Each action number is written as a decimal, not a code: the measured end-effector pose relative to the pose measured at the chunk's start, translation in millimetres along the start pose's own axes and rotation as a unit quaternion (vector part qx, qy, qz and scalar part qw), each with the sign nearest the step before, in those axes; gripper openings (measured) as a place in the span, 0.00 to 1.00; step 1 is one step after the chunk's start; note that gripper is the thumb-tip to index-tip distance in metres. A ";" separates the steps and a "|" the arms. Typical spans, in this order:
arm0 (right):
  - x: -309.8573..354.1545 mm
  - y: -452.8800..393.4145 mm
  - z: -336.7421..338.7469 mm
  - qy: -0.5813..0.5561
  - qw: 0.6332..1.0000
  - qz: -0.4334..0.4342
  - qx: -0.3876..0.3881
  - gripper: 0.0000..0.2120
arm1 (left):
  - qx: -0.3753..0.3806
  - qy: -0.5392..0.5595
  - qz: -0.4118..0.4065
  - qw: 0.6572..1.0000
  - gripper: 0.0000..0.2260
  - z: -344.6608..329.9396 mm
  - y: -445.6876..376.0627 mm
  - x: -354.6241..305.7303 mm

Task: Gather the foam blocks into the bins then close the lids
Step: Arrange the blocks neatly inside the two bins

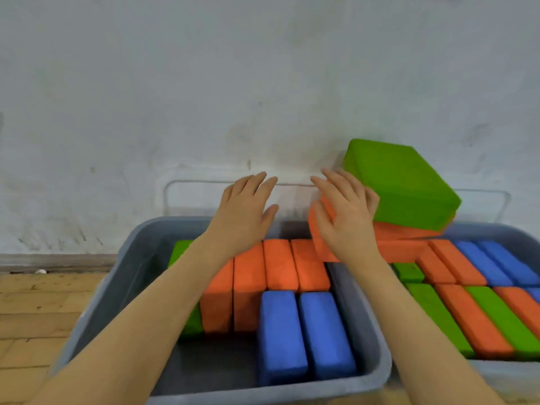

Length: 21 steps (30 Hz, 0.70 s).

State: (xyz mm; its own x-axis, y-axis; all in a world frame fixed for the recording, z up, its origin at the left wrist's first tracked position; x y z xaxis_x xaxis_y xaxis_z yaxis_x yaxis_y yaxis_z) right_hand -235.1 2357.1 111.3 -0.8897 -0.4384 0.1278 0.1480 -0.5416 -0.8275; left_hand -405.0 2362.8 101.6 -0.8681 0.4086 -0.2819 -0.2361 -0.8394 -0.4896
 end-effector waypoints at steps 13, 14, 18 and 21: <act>-135.4 12.9 36.8 0.149 0.984 -0.043 0.092 0.45 | 0.057 -0.042 -0.125 0.990 0.47 -76.4 -80.7 -118.6; -138.7 15.4 38.6 0.154 0.984 -0.037 0.082 0.45 | 0.049 -0.041 -0.134 0.989 0.46 -77.0 -81.8 -119.8; -137.8 16.2 46.3 0.143 0.989 0.004 0.037 0.42 | -0.004 -0.005 -0.184 0.983 0.44 -70.9 -80.5 -122.0; -123.9 8.7 53.2 0.102 0.994 0.024 0.008 0.38 | -0.069 -0.024 -0.223 0.972 0.40 -52.5 -75.8 -117.2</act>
State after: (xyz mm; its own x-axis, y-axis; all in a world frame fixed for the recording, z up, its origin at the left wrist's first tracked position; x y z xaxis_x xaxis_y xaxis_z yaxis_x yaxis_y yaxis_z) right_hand -100.6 2368.6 117.4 -0.9502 -0.3103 -0.0274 0.1986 -0.5356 -0.8208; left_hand -262.5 2397.4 128.5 -0.7126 0.7013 0.0204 -0.5357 -0.5250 -0.6614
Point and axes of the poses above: each hand's wrist, its own y-axis away from the middle knuckle, its own z-axis out of the back of the hand, x = y × z, the point moved 5 cm from there along -y, towards the middle knuckle, and after that the axes turned 3 degrees about y, right-handed, at the moved point
